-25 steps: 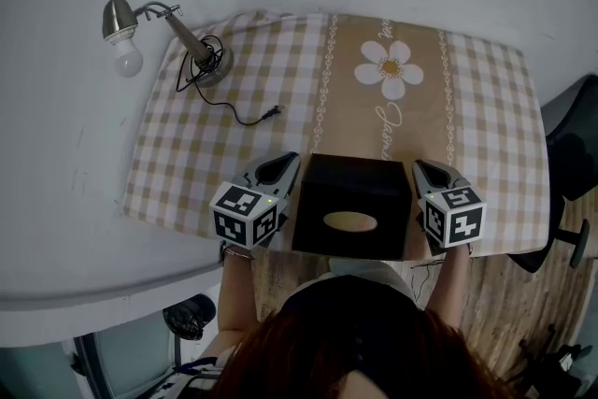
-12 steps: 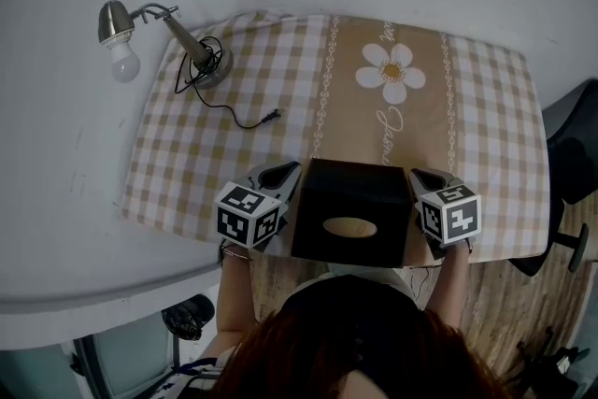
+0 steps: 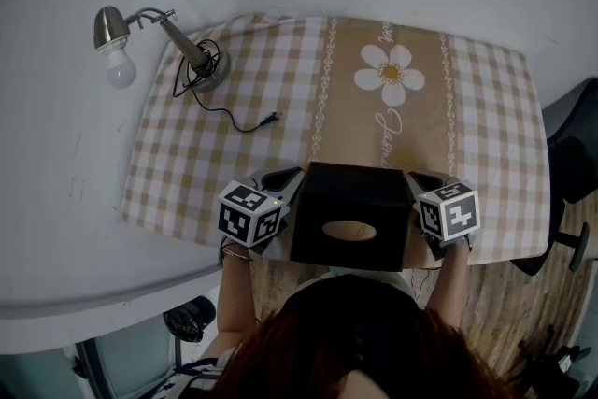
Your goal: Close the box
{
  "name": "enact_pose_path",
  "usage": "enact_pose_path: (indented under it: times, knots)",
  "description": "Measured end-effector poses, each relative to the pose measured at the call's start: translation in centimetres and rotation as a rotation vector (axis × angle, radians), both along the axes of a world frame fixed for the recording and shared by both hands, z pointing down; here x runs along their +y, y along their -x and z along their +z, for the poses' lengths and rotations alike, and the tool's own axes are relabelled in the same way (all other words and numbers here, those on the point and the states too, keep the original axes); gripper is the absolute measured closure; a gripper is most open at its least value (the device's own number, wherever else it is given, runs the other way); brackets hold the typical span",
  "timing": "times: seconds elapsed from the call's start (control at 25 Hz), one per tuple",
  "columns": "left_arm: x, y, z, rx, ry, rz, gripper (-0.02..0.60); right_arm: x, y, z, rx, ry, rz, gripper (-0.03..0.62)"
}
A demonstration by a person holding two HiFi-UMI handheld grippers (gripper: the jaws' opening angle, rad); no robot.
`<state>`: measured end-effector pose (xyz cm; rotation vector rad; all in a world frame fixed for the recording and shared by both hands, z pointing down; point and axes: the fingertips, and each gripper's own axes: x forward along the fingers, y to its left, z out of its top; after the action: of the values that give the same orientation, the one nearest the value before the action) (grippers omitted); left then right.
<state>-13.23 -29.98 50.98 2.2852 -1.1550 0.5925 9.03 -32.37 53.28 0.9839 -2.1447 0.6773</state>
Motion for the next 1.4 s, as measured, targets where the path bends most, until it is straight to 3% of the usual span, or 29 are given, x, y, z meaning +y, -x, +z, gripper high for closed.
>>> enact_pose_path:
  times: [0.6,1.4]
  knots:
    - [0.1,-0.1,1.5,-0.014,0.071,0.031,0.552,0.1,0.4,0.7,-0.004,0.053,-0.033,0.576]
    - [-1.4,-0.7,0.5,-0.013,0.039,0.036,0.552,-1.3,0.6,-1.0,-0.038,-0.003,-0.013,0.577]
